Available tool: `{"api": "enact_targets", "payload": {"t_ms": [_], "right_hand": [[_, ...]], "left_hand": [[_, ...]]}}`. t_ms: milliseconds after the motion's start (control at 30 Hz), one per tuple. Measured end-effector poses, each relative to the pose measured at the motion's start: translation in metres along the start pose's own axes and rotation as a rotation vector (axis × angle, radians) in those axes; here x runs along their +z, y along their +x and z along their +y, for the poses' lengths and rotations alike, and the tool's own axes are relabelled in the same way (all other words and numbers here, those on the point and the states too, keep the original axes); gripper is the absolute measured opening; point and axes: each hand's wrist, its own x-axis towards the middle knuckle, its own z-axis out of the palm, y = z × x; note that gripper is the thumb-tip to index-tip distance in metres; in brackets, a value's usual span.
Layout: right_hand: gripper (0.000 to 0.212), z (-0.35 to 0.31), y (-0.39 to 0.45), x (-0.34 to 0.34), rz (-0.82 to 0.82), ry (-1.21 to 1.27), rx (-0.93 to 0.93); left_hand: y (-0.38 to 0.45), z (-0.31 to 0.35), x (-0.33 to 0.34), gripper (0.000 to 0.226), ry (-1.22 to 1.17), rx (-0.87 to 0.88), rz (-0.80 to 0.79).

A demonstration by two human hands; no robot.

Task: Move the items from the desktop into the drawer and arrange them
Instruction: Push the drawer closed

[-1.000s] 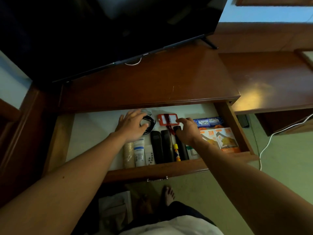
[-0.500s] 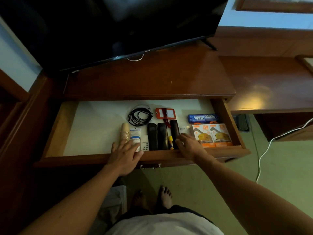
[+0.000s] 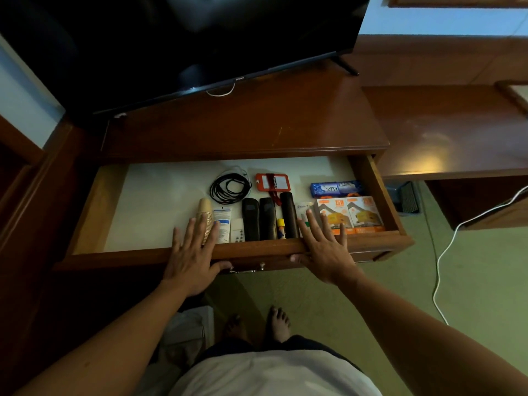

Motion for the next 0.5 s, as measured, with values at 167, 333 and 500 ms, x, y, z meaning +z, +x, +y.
{"api": "enact_targets", "payload": {"t_ms": [167,333,500], "right_hand": [[0.096,-0.0001,0.0011,0.0041,0.013,-0.021,-0.005],[0.096,0.0000,0.0028,0.0043,0.012,-0.027,-0.006],[0.098,-0.0006,0.0016,0.0038,0.016,-0.050,-0.001]], "left_hand": [[0.0007,0.0035,-0.0021,0.112,-0.021,-0.019,-0.006],[0.0036,0.0022,-0.0051,0.116,-0.056,-0.006,-0.030],[0.0072,-0.0015,-0.0049,0.118,-0.047,0.018,-0.079]]}}
